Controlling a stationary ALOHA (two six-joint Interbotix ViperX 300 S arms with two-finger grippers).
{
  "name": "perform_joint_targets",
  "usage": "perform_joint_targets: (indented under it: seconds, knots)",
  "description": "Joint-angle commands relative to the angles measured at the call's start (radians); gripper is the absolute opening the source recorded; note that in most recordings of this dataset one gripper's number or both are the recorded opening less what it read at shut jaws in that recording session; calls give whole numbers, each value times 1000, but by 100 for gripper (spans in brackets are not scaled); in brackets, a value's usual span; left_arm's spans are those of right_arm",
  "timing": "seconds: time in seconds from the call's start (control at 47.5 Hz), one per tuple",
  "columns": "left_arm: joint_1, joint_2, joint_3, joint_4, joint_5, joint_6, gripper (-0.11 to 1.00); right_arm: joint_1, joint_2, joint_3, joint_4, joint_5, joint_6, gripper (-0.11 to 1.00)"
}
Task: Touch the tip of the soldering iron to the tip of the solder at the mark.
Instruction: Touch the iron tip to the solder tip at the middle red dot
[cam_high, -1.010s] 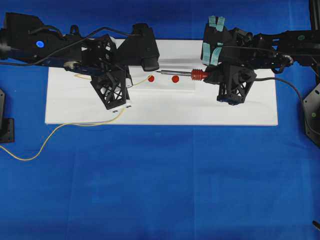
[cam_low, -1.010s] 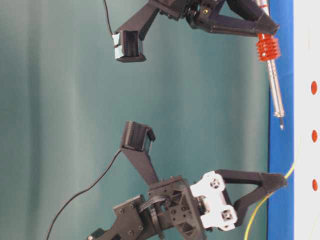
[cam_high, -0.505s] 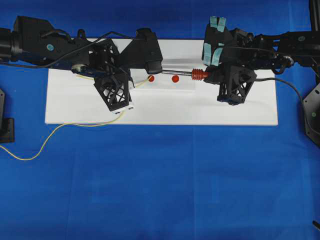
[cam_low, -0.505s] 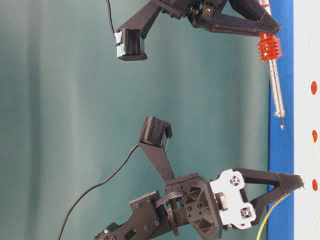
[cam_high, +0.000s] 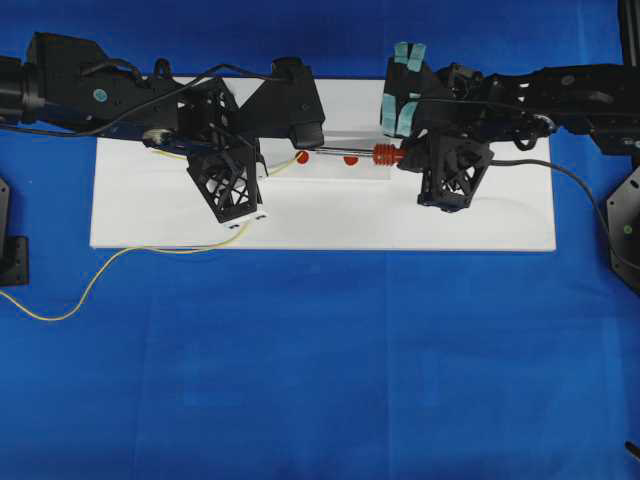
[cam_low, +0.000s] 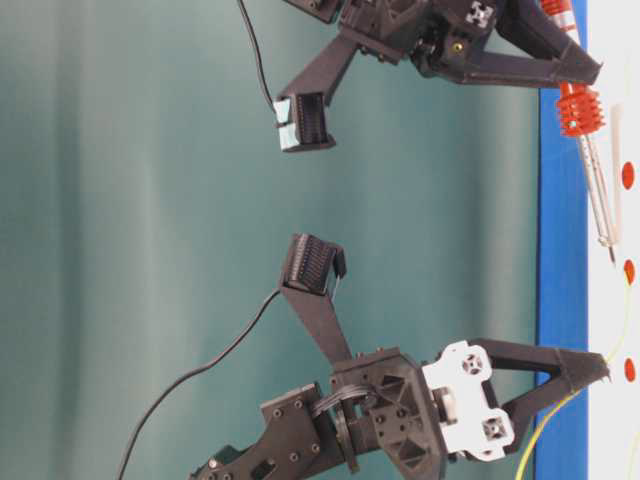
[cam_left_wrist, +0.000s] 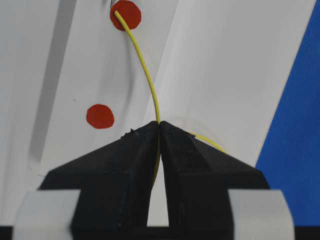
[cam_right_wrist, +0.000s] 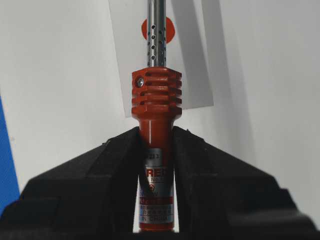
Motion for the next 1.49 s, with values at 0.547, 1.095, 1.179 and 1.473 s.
perform_joint_targets:
  seconds: [0.547, 1.095, 1.179, 1.473]
  knots:
    - [-2, -14, -8, 2, 0, 2, 3, 20, 2, -31, -2, 12, 2, 6]
    - [-14, -14, -8, 2, 3, 0, 3, 15, 6, -29, -2, 9, 2, 6]
    - [-12, -14, -8, 2, 2, 0, 3, 14, 6, -29, -3, 8, 2, 6]
    - [-14, -14, -6, 2, 5, 0, 3, 14, 9, -31, -6, 5, 2, 6]
